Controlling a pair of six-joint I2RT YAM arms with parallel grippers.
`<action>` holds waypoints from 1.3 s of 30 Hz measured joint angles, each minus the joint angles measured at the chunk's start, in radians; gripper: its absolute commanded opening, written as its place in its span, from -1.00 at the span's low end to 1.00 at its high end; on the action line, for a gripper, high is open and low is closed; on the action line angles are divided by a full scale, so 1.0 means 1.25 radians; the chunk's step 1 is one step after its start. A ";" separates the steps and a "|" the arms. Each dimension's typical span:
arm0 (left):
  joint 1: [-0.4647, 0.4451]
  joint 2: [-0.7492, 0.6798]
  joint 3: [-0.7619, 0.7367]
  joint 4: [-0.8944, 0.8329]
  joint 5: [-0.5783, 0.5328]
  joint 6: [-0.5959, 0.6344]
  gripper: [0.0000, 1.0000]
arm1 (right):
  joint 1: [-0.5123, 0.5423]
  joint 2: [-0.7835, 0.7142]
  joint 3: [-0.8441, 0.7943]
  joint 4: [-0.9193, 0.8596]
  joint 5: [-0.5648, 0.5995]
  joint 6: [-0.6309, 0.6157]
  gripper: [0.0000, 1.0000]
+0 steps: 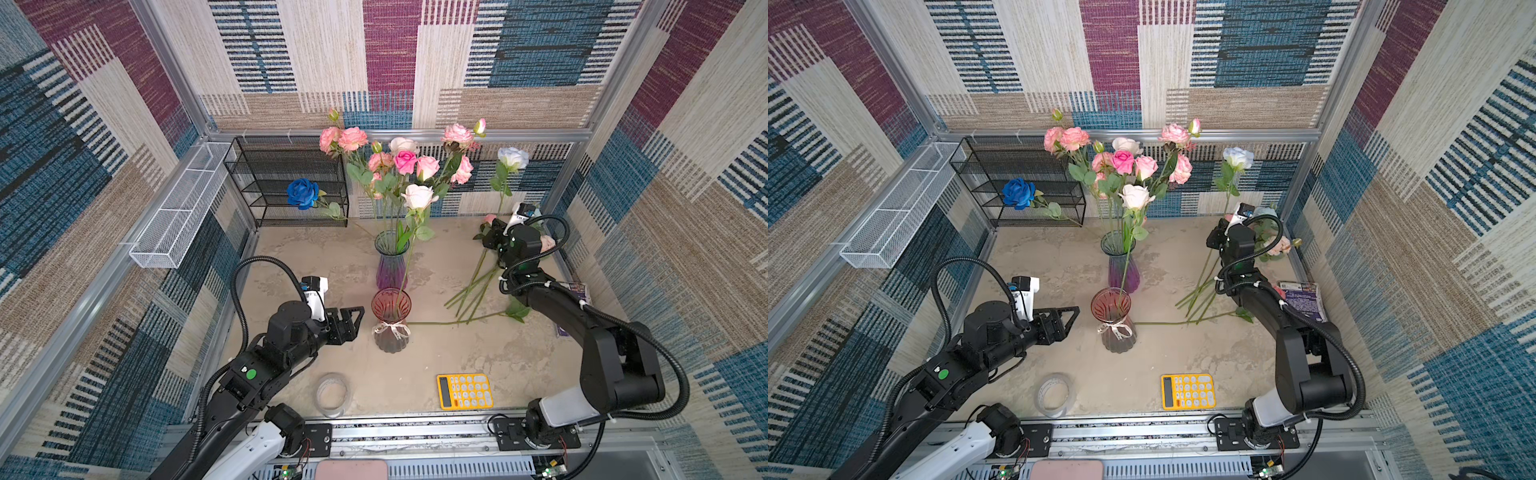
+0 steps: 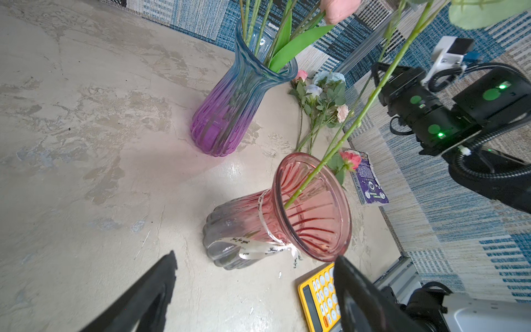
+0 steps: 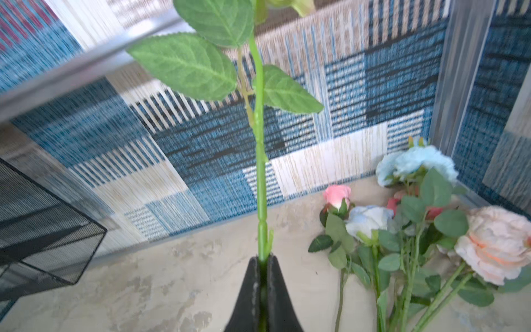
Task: Arrange the flowers into the vase
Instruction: 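Close the right gripper on the pale blue rose stem and lift it, then carry the pale blue rose over the purple-blue vase and lower its stem in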
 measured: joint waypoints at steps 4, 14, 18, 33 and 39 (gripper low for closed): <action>0.000 0.002 0.010 0.000 0.000 0.000 0.73 | 0.009 -0.067 -0.006 0.006 0.017 -0.003 -1.00; 0.000 0.004 0.033 -0.002 -0.001 0.001 0.73 | 0.076 -0.312 -0.098 -0.079 0.049 0.049 -1.00; 0.000 0.005 0.038 -0.004 -0.001 0.001 0.73 | 0.094 -0.407 -0.121 -0.142 0.025 0.098 -1.00; 0.000 0.023 0.060 -0.005 0.000 0.001 0.73 | 0.119 -0.595 -0.150 -0.201 -0.380 0.170 -1.00; 0.000 0.026 0.080 -0.007 0.000 0.003 0.72 | 0.232 -0.493 -0.050 -0.177 -0.472 0.138 -1.00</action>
